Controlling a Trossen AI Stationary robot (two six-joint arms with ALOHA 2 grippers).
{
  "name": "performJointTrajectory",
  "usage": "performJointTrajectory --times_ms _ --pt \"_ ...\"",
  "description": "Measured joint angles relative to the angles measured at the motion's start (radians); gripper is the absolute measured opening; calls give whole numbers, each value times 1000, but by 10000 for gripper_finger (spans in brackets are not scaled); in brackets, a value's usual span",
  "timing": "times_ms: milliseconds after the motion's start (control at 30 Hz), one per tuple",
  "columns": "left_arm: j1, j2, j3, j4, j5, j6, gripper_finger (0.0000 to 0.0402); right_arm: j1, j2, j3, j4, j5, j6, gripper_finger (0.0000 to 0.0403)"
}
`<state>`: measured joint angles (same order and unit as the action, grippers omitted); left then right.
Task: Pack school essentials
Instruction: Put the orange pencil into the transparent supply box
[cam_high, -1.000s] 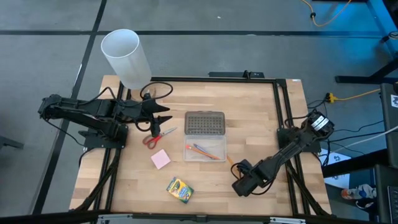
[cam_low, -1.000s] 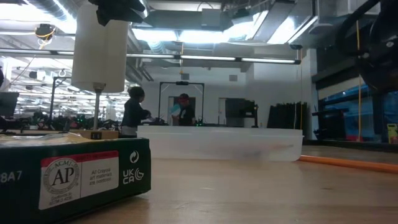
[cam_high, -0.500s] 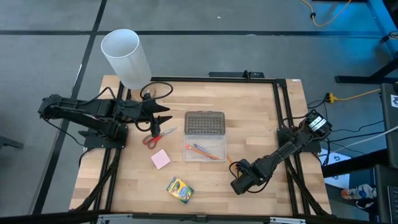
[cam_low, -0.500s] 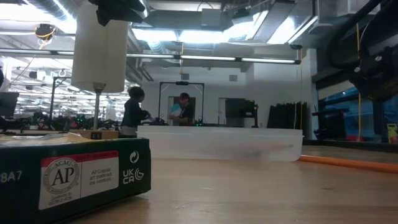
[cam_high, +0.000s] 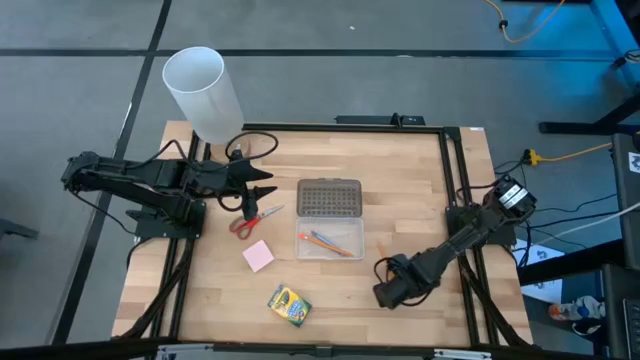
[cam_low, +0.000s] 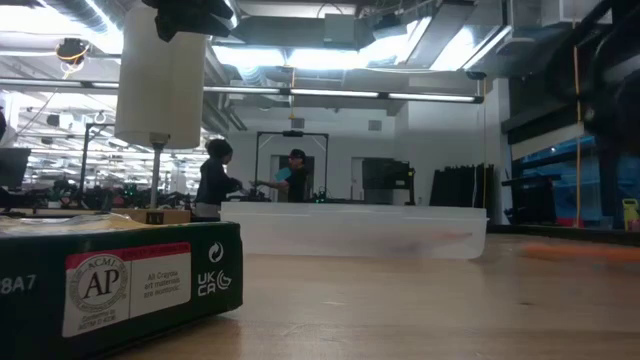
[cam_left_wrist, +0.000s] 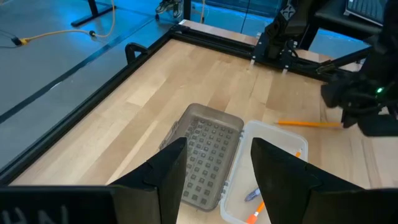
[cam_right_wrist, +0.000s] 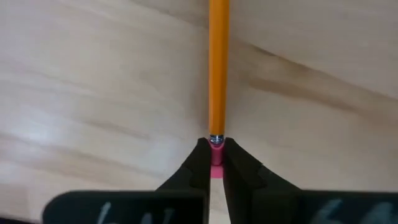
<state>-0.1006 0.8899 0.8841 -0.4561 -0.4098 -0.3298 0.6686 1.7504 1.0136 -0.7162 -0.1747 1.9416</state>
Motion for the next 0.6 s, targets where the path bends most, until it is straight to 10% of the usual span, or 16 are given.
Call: performJointTrajectory --times_ms 267,600 --pt "0 0 0 -1 0 0 174 -23 -99 110 -230 129 12 21" --pt "0 0 0 0 0 0 174 -235 -107 225 -272 182 -448 21"
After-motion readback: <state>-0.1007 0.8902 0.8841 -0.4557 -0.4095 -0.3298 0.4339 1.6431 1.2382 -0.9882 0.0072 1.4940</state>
